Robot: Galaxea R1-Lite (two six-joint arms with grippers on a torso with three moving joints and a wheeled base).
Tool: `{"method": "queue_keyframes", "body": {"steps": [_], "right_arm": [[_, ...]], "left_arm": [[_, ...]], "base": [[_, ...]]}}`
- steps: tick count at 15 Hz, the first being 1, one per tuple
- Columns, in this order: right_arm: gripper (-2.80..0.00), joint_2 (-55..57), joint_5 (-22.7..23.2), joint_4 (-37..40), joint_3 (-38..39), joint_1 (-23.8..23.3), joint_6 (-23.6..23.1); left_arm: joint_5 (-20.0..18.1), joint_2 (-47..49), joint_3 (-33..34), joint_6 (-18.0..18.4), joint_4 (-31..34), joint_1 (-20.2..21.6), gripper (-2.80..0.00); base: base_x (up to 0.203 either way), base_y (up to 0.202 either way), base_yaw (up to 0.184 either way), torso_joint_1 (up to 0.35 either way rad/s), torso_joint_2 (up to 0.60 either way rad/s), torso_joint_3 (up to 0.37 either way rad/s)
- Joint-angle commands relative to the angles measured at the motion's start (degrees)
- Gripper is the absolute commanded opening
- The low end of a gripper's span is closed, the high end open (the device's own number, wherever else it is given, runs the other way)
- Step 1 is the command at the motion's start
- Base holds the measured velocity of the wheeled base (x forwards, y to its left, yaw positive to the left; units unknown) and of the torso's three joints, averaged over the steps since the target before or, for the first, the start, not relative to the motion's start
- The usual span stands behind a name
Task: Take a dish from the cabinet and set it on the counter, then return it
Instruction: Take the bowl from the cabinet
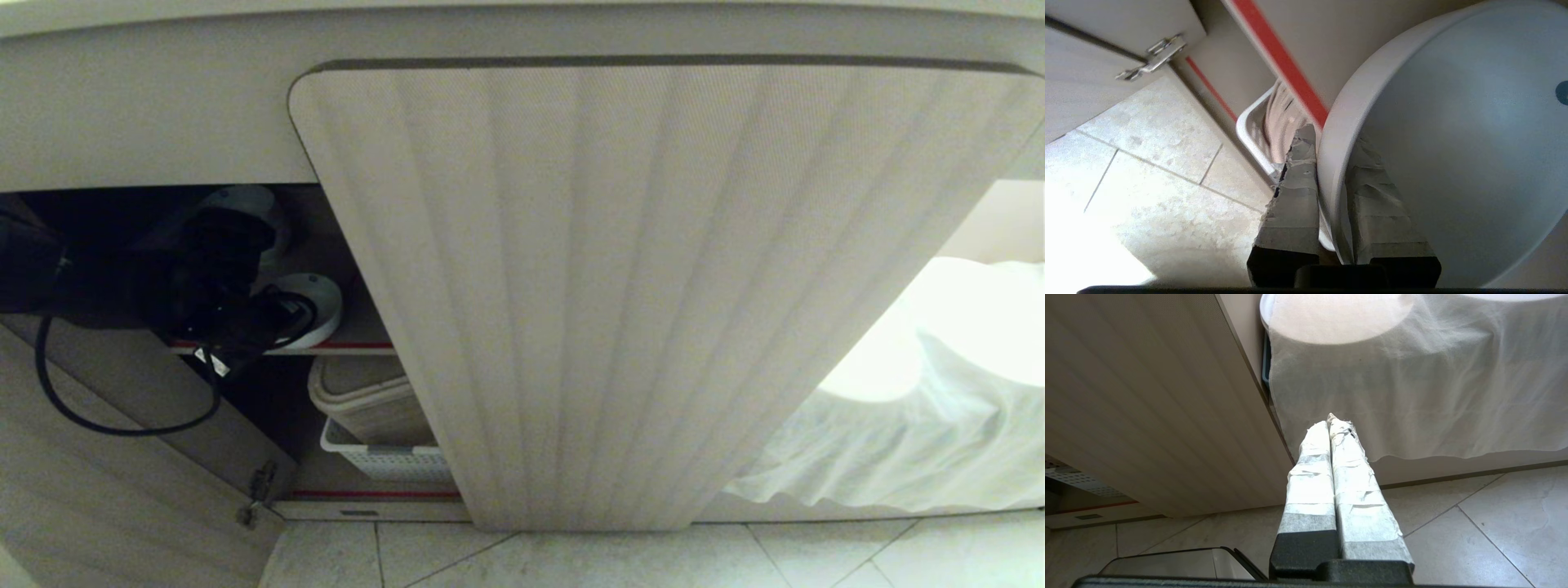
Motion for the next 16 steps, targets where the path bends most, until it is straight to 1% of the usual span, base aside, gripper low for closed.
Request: {"method": "queue_keyframes", "body": {"steps": [1, 3, 9, 11, 16], "right_arm": [[-2.80, 0.0, 0.0, 0.0, 0.0, 0.0, 0.1], [-2.80, 0.0, 0.0, 0.0, 0.0, 0.0, 0.1], [-2.80, 0.0, 0.0, 0.0, 0.0, 0.0, 0.1], [-2.80, 0.0, 0.0, 0.0, 0.0, 0.0, 0.1], [-2.80, 0.0, 0.0, 0.0, 0.0, 0.0, 0.1]], "left_arm": [[0.1, -2.2, 1.8, -1.2, 0.0, -0.7, -2.80], [0.1, -3.5, 3.4, -2.1, 0.0, -1.4, -2.80], [0.2, -8.1, 8.0, -2.3, 0.0, -2.9, -2.80], [0.3, -10.0, 8.6, -3.5, 0.1, -3.2, -2.80], [0.4, -14.6, 14.7, -3.8, 0.1, -4.2, -2.80]], "base": [[0.000, 0.000, 0.000, 0.000, 0.00, 0.000], [0.000, 0.000, 0.000, 0.000, 0.00, 0.000], [0.000, 0.000, 0.000, 0.000, 0.00, 0.000], [0.000, 0.000, 0.000, 0.000, 0.00, 0.000], [0.000, 0.000, 0.000, 0.000, 0.00, 0.000]]}}
